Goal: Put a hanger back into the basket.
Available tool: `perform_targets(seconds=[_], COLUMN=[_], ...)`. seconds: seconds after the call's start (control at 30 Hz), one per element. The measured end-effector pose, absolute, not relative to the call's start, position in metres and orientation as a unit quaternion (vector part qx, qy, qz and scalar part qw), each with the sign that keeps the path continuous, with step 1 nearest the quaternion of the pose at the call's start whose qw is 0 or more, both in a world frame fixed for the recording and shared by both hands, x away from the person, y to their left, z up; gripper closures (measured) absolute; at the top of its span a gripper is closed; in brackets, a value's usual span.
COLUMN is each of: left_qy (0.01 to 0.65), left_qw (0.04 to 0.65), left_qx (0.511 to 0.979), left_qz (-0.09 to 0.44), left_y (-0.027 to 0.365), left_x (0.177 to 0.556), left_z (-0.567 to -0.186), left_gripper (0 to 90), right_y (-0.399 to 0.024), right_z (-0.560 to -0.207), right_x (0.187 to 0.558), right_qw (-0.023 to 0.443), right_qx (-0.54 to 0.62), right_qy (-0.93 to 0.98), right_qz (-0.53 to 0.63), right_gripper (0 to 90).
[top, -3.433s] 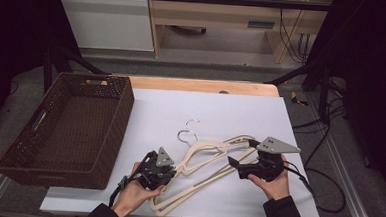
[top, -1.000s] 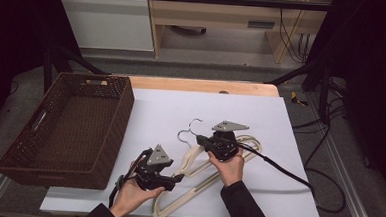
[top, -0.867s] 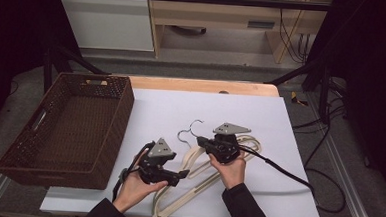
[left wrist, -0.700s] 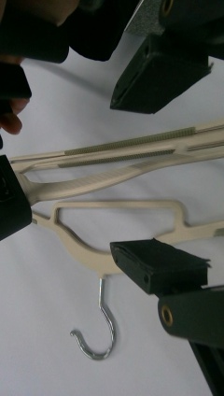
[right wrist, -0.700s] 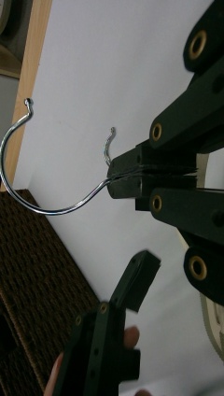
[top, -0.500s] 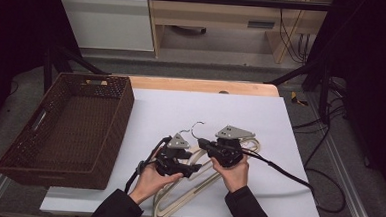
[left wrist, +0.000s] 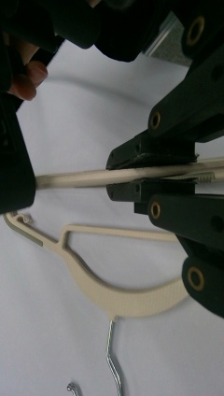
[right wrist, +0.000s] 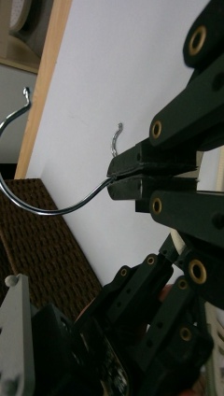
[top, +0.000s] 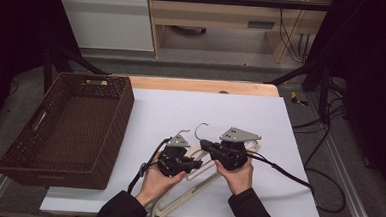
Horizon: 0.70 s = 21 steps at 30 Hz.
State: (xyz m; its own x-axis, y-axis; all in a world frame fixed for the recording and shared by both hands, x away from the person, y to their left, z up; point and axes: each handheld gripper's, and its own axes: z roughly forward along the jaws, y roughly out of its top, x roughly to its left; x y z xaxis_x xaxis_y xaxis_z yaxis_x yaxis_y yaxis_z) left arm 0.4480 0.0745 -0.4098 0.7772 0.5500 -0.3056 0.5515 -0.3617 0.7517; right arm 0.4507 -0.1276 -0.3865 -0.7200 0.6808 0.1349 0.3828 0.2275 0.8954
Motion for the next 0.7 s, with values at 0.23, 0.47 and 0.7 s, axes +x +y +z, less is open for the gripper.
perform_targets(seconds=[0.23,0.47,0.7], left_qy=[0.320,0.309,0.306], left_qw=[0.467,0.479,0.497], left_qx=[0.824,0.821,0.811], left_qz=[0.009,0.012,0.028], left_y=[0.072,0.077,0.092], left_x=[0.435,0.429,0.425], left_z=[-0.401,-0.392,-0.376], left_gripper=[85.7,85.7,85.7], right_y=[-0.150,-0.180,-0.206], right_z=[-0.375,-0.372,-0.376], right_x=[0.427,0.410,0.407], right_qw=[0.151,0.177,0.207], right_qx=[0.319,0.322,0.337], right_qy=[0.765,0.758,0.749], right_qz=[0.538,0.540,0.532], right_gripper=[68.1,49.6,29.0])
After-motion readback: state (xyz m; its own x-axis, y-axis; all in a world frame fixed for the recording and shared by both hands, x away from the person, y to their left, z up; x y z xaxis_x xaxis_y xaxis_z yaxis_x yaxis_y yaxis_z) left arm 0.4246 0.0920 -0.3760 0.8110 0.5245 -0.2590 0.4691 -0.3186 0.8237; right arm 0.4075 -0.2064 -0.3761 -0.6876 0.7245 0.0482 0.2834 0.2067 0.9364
